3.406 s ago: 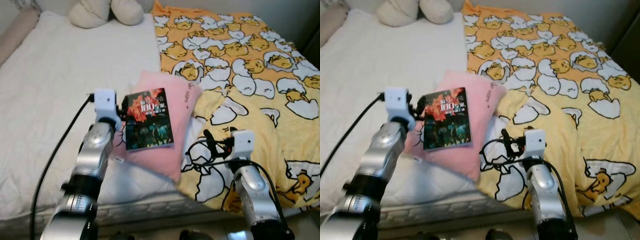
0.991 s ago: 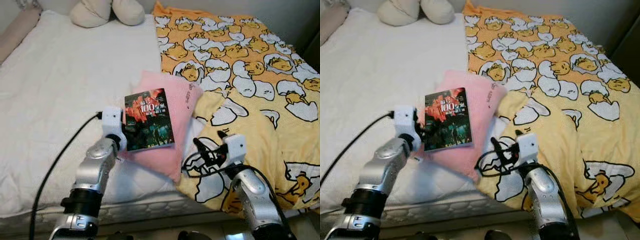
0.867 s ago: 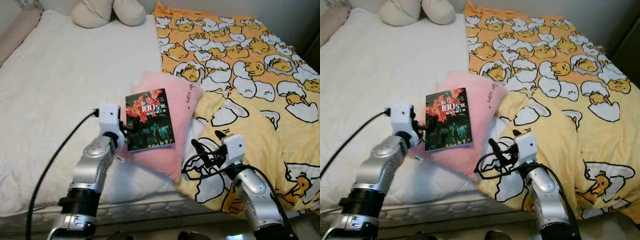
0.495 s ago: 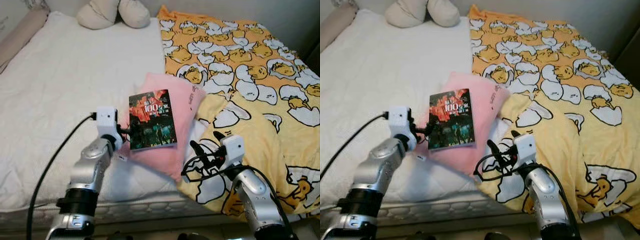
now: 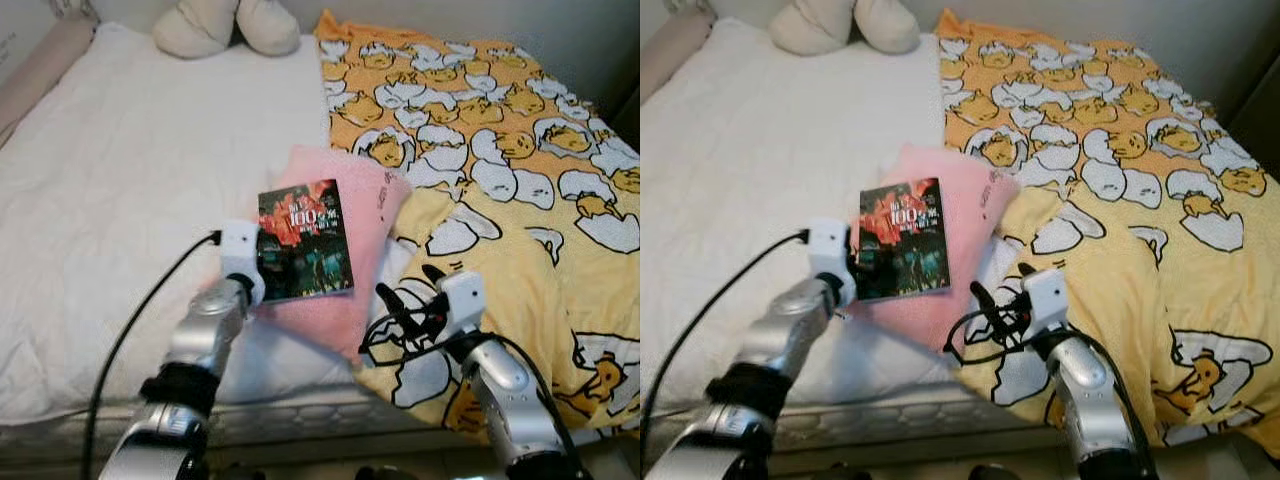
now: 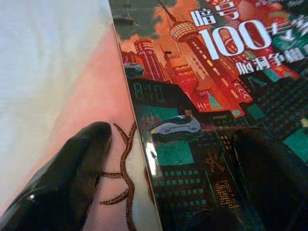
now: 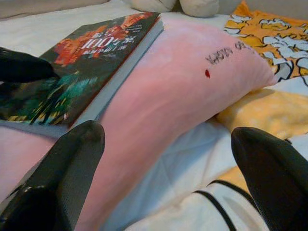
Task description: Clean up the room
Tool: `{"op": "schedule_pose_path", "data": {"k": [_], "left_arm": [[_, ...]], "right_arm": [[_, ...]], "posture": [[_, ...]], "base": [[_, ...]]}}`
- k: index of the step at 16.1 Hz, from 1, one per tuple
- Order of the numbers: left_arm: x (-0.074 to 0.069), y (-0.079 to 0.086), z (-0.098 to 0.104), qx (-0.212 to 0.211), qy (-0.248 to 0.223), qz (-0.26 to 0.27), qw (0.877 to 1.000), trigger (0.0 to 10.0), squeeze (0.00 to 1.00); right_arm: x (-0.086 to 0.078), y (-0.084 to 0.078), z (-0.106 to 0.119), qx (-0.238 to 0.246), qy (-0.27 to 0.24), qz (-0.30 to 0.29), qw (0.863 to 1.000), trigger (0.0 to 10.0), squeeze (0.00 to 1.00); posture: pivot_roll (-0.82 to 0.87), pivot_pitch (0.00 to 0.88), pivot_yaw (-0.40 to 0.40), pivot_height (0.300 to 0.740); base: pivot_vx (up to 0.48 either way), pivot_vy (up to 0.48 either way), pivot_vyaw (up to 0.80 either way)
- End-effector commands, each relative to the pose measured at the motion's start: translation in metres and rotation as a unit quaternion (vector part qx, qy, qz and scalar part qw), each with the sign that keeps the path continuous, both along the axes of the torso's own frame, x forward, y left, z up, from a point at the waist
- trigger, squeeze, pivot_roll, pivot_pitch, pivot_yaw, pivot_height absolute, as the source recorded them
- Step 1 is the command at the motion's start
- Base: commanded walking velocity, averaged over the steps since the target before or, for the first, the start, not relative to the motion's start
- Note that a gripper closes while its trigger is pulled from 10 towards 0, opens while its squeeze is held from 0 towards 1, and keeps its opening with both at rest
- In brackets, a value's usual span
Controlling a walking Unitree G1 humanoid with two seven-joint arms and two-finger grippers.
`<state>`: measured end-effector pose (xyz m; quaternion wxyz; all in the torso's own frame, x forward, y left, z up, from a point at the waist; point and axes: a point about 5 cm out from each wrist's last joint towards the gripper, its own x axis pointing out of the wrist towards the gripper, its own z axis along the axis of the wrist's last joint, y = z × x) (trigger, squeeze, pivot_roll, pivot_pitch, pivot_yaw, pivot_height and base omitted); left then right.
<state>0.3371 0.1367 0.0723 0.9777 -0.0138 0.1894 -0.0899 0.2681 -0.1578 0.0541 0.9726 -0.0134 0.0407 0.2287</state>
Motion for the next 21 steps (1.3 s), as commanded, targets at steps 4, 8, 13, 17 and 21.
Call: {"op": "schedule_pose_path", "data": {"k": [4,8,13,17,21], "left_arm": [[0.001,-0.016,-0.01,-0.007,0.027,-0.026,0.999,10.0,0.0],[0.0,-0.014,-0.024,-0.024,0.065,-0.017,0.997,0.0,0.0],[-0.003,-0.016,-0.028,-0.019,0.062,-0.062,0.996,0.0,0.0],[-0.003,-0.016,-0.028,-0.019,0.054,-0.07,0.996,0.0,0.0],[0.001,-0.017,-0.024,-0.043,0.036,-0.073,0.996,0.0,0.0]], "right_arm": [[-0.004,0.003,-0.001,0.001,0.004,0.007,1.0,10.0,0.0],[-0.005,0.004,-0.002,0.001,0.006,0.007,1.0,10.0,0.0],[-0.005,0.006,-0.002,0.002,0.008,0.008,1.0,10.0,0.0],[-0.004,0.007,-0.001,0.002,0.006,0.01,1.0,10.0,0.0],[-0.003,0.007,0.0,0.002,0.007,0.009,1.0,10.0,0.0]], "posture": [[-0.09,0.032,-0.033,0.74],[-0.09,0.032,-0.028,0.74],[-0.09,0.033,-0.03,0.74],[-0.08,0.035,-0.031,0.74],[-0.08,0.032,-0.032,0.74]], "base": [[0.0,0.0,0.0],[0.0,0.0,0.0],[0.0,0.0,0.0],[0.0,0.0,0.0],[0.0,0.0,0.0]]}}
